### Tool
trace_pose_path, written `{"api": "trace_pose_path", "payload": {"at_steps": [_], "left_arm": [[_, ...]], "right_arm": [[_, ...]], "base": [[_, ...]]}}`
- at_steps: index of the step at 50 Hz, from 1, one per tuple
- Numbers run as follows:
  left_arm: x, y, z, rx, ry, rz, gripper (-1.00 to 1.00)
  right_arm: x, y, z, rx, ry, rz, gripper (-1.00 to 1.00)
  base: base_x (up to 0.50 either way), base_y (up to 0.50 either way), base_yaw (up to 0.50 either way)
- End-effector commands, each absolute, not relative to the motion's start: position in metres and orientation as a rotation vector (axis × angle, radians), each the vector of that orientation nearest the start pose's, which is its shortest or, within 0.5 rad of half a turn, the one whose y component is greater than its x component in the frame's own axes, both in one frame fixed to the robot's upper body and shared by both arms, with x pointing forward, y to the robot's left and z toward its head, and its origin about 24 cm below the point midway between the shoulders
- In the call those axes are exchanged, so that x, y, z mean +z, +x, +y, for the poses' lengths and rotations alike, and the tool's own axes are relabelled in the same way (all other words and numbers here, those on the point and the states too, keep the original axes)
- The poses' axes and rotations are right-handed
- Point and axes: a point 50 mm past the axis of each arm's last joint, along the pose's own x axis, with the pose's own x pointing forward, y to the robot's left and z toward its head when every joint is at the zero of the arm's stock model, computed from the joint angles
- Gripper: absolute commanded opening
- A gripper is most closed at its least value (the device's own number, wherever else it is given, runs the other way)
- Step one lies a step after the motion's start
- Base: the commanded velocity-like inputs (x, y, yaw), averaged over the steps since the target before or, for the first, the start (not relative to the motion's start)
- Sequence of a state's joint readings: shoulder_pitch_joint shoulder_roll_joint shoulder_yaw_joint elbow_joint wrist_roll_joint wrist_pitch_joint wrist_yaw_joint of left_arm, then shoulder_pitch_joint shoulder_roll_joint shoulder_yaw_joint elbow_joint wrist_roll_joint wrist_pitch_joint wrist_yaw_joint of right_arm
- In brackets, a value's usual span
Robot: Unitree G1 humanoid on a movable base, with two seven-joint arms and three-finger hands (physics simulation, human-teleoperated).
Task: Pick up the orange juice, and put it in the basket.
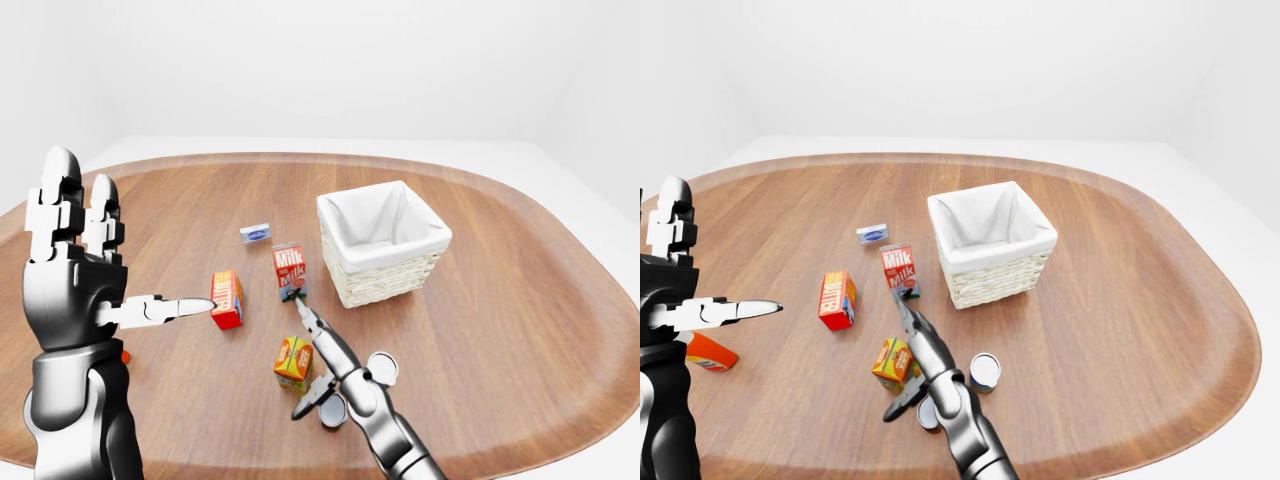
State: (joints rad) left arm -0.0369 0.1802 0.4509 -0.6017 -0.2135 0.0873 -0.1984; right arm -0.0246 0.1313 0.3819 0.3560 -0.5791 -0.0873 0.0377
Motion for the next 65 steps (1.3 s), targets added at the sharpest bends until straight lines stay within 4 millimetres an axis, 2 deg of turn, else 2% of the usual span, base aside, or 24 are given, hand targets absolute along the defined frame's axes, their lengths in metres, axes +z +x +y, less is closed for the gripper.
{"api": "trace_pose_path", "payload": {"at_steps": [1,9,33,34,35,36,56,65], "left_arm": [[0.194,0.206,0.241,0.115,0.141,-0.601,1.00],[0.194,0.206,0.241,0.115,0.142,-0.601,1.00],[0.194,0.206,0.241,0.115,0.141,-0.601,1.00],[0.194,0.206,0.241,0.116,0.141,-0.601,1.00],[0.194,0.206,0.241,0.116,0.141,-0.601,1.00],[0.194,0.206,0.241,0.115,0.141,-0.601,1.00],[0.195,0.205,0.241,0.112,0.138,-0.603,1.00],[0.195,0.205,0.241,0.112,0.138,-0.605,1.00]], "right_arm": [[-0.029,0.226,-0.019,0.537,-0.489,0.168,1.00],[-0.037,0.227,-0.020,0.534,-0.493,0.205,1.00],[-0.031,0.253,-0.016,0.519,-0.488,0.214,1.00],[-0.030,0.254,-0.015,0.518,-0.488,0.210,0.84],[-0.029,0.255,-0.015,0.516,-0.486,0.207,0.02],[-0.028,0.256,-0.014,0.516,-0.483,0.202,-1.00],[-0.023,0.256,-0.011,0.526,-0.476,0.183,-1.00],[-0.007,0.261,-0.011,0.521,-0.475,0.113,-1.00]], "base": [[0.00,0.00,0.00],[0.00,0.00,0.00],[0.00,0.00,0.00],[0.00,0.00,0.00],[0.00,0.00,0.00],[0.00,0.00,0.00],[0.00,0.00,0.00],[0.00,0.00,0.00]]}}
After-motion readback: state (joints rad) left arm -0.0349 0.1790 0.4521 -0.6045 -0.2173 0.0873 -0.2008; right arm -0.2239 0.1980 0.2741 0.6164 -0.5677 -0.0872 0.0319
